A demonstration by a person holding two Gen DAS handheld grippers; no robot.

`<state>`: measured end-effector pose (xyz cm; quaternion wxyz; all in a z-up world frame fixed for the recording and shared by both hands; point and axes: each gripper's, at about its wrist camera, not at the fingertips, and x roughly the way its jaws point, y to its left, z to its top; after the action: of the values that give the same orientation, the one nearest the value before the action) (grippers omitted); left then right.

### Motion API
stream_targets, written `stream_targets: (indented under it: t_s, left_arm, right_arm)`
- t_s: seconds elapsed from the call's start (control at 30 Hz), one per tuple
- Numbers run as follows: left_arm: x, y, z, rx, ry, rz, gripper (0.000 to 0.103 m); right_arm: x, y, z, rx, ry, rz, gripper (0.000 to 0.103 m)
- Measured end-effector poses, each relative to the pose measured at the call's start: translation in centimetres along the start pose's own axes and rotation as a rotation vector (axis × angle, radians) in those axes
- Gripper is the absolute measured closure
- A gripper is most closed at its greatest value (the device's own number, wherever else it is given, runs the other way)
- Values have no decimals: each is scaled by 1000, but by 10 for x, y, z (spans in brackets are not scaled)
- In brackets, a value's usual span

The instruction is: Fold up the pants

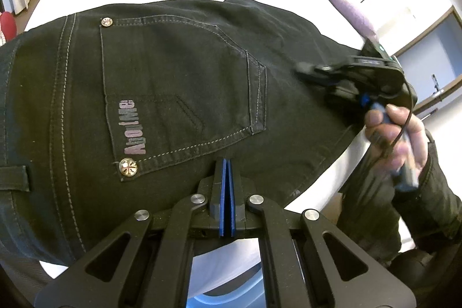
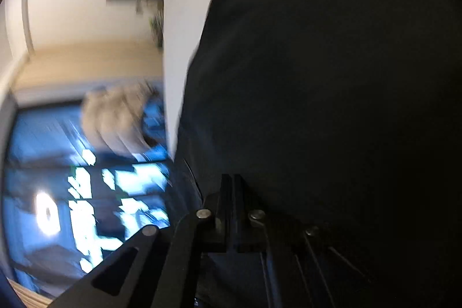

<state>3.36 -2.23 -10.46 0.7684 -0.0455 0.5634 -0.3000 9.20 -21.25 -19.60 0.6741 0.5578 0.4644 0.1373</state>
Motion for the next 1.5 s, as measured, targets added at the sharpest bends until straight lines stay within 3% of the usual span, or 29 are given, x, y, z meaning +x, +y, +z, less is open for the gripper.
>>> stream_targets:
  t_s: [0.1,0.23,0.27,0.3,0.37,0.4,0.53,0.63,0.7,0.77,0.83,0.97,1.07,1.1,1.17,1.23,1.33,1.47,1.5]
  left_arm:
    - [-2,3,-1,5,1,-24,102]
    - [-12,3,2,32,-8,4,101]
    - [-18,2,4,32,-16,33,101]
    - [-26,5,8,22,-27,66,101]
    - [-43,11,17,-14,-67,58,101]
    - [-49,13,23,-28,-89,45,101]
    - [-47,11,56,-39,-122,55,101]
    - [-8,6,72,-13,-45,99,101]
    - [17,6,72,2,20,166,101]
    - [19,8,69,6,-4,165,101]
    - [16,13,66,-32,-11,135,102]
    - [15,21,63,-55,-17,98,102]
    - [14,31,62,-58,-26,92,102]
    - [14,31,62,-62,-32,89,102]
    - [7,33,55,-76,-37,87,102]
    - [2,27,58,-84,-40,117,101]
    - [-3,3,66,-29,-57,104,101]
    - [19,-19,84,34,-24,118,101]
    - [28,-18,87,33,-6,123,101]
  right_arm:
    - [-65,-18,17,3,-169,-104,103]
    - [-162,-53,28,148,-440,-164,103]
    - [-178,-55,25,167,-491,-179,101]
    - [-189,-53,21,174,-527,-182,89]
    - [-201,-46,9,166,-556,-161,68]
    - [-197,-38,2,140,-543,-125,64]
    - [-141,-15,-7,45,-388,-15,63]
    - [-99,-15,6,53,-331,-36,68]
    - [-100,-28,20,102,-336,-18,89]
    - [-122,-46,31,146,-380,-7,95]
    - [-183,-77,39,167,-460,-9,103]
    - [-281,-139,73,281,-678,18,103]
    - [-338,-148,86,315,-830,-66,103]
    - [-350,-147,85,330,-861,-83,88]
    - [-370,-131,81,316,-906,-108,77]
    - [-362,-105,76,226,-871,-59,76]
    - [-307,-68,68,101,-671,-4,74]
    - [-165,-30,55,37,-338,41,74]
    - [-143,-28,55,39,-296,39,74]
